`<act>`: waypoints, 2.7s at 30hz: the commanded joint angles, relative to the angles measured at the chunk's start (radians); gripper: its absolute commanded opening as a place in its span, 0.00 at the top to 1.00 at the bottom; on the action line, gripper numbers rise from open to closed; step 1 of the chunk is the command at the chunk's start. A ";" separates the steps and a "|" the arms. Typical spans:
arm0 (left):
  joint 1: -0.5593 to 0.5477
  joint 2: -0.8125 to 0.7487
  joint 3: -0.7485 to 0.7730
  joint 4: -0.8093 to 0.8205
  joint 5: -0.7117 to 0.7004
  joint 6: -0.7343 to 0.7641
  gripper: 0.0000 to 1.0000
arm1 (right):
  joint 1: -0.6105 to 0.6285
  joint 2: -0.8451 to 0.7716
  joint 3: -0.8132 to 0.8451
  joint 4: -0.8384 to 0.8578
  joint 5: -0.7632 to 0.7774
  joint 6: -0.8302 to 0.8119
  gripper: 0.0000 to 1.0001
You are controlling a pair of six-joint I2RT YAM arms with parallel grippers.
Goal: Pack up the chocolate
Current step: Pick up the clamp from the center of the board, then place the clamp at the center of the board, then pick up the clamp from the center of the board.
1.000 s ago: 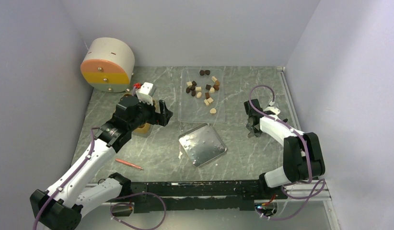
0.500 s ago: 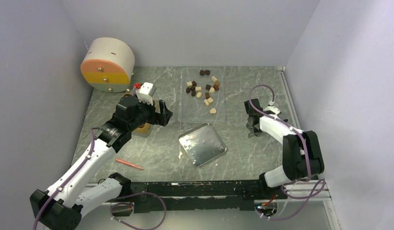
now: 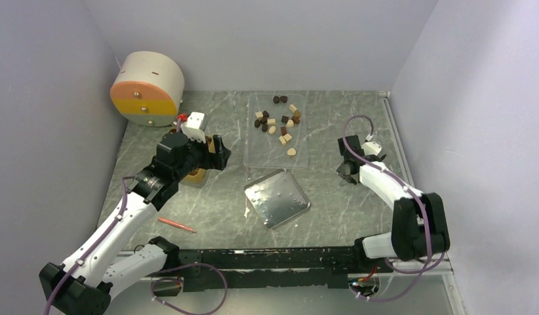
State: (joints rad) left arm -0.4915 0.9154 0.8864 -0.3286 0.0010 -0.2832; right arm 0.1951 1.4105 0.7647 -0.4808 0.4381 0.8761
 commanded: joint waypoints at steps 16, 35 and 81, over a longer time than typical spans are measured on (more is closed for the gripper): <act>0.001 0.020 0.171 -0.181 -0.063 -0.194 0.15 | 0.364 -0.396 0.034 0.242 -0.492 -0.184 1.00; 0.001 -0.185 0.278 -0.300 -0.337 -0.108 0.13 | 0.933 0.118 0.205 0.536 -0.289 0.128 0.97; -0.078 0.298 0.057 -0.376 -0.109 -0.246 0.20 | 0.980 -0.515 -0.077 0.108 0.218 0.163 0.02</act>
State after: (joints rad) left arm -0.5110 1.1698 1.0054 -0.7120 -0.1101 -0.4580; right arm 1.1732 0.9440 0.7048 -0.3363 0.5926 1.0512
